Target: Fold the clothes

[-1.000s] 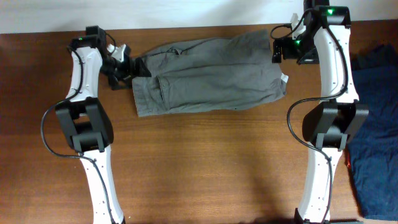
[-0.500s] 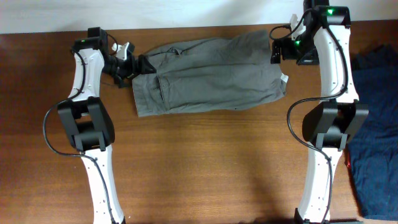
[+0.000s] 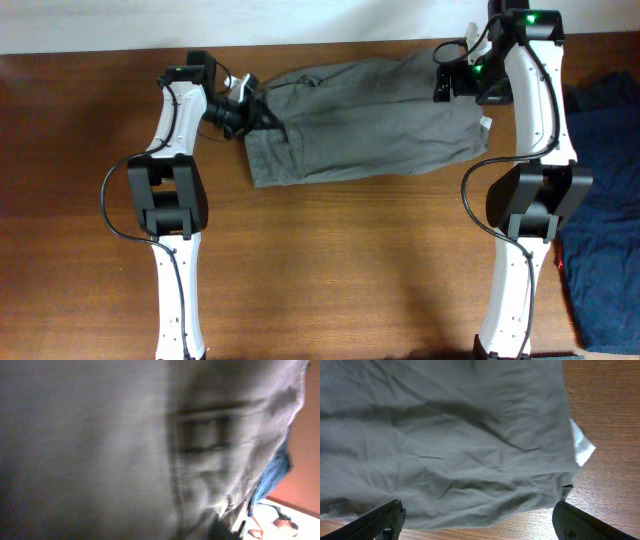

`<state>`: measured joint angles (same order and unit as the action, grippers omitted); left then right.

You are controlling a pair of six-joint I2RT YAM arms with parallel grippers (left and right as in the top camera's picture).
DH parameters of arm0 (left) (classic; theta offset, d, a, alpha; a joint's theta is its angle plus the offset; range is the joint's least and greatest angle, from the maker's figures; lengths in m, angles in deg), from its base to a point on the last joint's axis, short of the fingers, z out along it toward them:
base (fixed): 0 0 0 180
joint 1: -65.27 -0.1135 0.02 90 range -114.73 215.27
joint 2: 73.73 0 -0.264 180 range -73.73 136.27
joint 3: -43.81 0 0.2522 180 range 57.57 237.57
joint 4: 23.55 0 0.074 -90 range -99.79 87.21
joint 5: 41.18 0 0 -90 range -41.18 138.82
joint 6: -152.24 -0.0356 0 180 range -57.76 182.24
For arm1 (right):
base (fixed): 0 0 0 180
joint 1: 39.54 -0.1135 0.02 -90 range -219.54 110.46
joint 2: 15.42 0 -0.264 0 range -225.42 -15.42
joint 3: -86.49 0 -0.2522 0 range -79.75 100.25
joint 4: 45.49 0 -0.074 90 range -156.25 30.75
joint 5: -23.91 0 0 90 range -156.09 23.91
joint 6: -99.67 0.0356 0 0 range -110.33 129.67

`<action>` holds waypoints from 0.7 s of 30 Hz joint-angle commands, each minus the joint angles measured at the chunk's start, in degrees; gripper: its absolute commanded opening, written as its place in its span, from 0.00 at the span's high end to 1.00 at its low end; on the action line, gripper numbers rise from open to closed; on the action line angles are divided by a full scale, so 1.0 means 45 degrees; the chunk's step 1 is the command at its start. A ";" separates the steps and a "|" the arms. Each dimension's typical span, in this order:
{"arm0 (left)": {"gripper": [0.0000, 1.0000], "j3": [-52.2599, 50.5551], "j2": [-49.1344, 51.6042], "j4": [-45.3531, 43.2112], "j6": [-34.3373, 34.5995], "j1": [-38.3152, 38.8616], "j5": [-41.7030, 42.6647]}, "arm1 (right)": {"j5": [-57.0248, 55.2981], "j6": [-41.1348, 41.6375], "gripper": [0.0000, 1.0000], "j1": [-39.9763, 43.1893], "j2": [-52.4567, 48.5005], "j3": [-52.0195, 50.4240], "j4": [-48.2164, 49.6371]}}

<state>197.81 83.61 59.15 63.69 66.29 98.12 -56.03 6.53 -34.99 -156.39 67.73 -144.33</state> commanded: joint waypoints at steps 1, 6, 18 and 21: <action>0.85 -0.0248 0.0680 0.0121 -0.0151 -0.0364 -0.0568 | 0.0155 0.0049 0.01 -0.0083 0.0321 0.0228 -0.0024; 0.99 -0.0034 0.0680 0.0937 -0.0996 -0.0918 -0.0588 | 0.0155 0.0049 0.01 -0.0083 0.0321 0.0228 -0.0053; 0.99 0.4269 0.0675 0.5149 -0.1715 -0.2919 -0.5236 | 0.0155 0.0053 0.01 -0.0083 0.0321 0.0228 -0.0049; 0.99 0.5872 0.0675 0.6173 -0.1472 -0.3434 -0.6135 | 0.0160 0.0053 0.01 -0.0083 0.0321 0.0228 -0.0053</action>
<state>215.98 86.61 83.63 57.33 54.11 78.08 -56.01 6.55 -34.99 -156.39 67.73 -144.54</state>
